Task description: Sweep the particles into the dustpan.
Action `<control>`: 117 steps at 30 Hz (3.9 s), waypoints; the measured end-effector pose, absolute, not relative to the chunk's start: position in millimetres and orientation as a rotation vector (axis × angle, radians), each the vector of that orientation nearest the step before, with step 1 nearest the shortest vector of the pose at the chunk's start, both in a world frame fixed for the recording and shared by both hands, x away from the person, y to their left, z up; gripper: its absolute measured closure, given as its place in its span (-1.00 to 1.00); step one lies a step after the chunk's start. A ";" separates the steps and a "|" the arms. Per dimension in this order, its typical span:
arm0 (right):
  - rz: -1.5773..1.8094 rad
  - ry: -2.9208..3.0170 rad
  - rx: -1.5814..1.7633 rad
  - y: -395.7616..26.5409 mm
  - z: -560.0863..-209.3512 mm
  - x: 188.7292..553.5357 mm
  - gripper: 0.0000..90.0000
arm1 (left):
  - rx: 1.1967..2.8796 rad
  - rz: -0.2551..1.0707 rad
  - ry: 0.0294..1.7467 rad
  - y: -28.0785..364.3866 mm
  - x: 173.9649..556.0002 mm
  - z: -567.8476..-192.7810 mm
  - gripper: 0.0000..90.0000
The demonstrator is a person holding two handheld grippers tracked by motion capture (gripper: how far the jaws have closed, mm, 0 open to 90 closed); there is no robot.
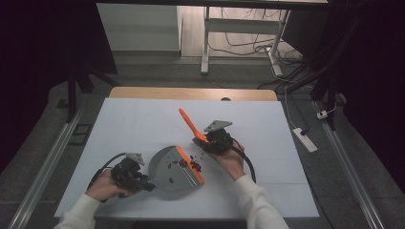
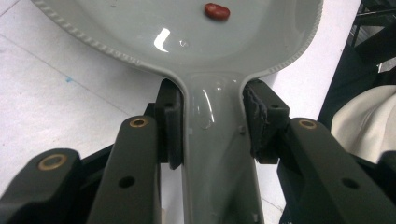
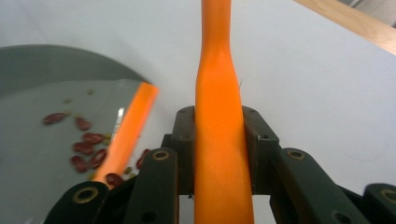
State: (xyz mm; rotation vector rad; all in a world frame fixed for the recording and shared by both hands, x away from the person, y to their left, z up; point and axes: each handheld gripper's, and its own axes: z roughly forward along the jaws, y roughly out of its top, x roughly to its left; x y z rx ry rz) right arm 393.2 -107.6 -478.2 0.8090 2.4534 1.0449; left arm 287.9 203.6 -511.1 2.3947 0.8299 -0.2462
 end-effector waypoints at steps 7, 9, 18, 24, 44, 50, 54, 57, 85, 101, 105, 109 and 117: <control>1.002 2.447 0.871 -113.8 -487.2 401.1 0.56 | 2.395 -0.253 0.830 205.0 286.6 -511.8 0.36; 1.005 2.457 0.860 -110.2 -487.5 399.9 0.56 | 2.396 -0.253 0.831 204.9 286.5 -512.0 0.36; 1.007 2.497 0.814 -98.1 -488.4 387.1 0.55 | 2.397 -0.253 0.831 204.7 286.5 -512.6 0.36; 1.016 2.524 0.779 -87.0 -489.1 375.9 0.55 | 2.396 -0.254 0.832 204.6 286.4 -512.9 0.36; 1.177 2.575 0.769 -67.4 -488.4 356.1 0.56 | 2.398 -0.257 0.832 205.2 286.8 -513.8 0.36; 1.306 2.631 0.711 -60.6 -481.5 349.0 0.56 | 2.400 -0.256 0.829 205.8 287.0 -513.8 0.36; 1.298 2.563 0.692 -66.5 -471.3 348.8 0.56 | 2.398 -0.259 0.833 205.9 286.8 -514.1 0.36; 1.298 2.526 0.743 -76.7 -467.8 354.7 0.56 | 2.398 -0.256 0.833 206.0 286.8 -514.1 0.36; 1.114 2.400 0.918 -122.9 -477.6 426.1 0.56 | 2.388 -0.253 0.845 209.8 287.1 -514.6 0.36; 1.020 2.537 0.791 -97.4 -487.0 427.2 0.56 | 2.389 -0.253 0.843 210.1 287.0 -514.8 0.36; 1.045 2.559 0.761 -94.1 -487.7 410.0 0.56 | 2.390 -0.254 0.845 209.9 287.0 -514.9 0.36; 1.059 2.564 0.754 -91.5 -488.5 398.3 0.55 | 2.390 -0.258 0.848 209.6 287.4 -515.6 0.36; 1.105 2.551 0.781 -87.3 -490.6 376.3 0.55 | 2.391 -0.258 0.849 209.3 287.3 -515.8 0.36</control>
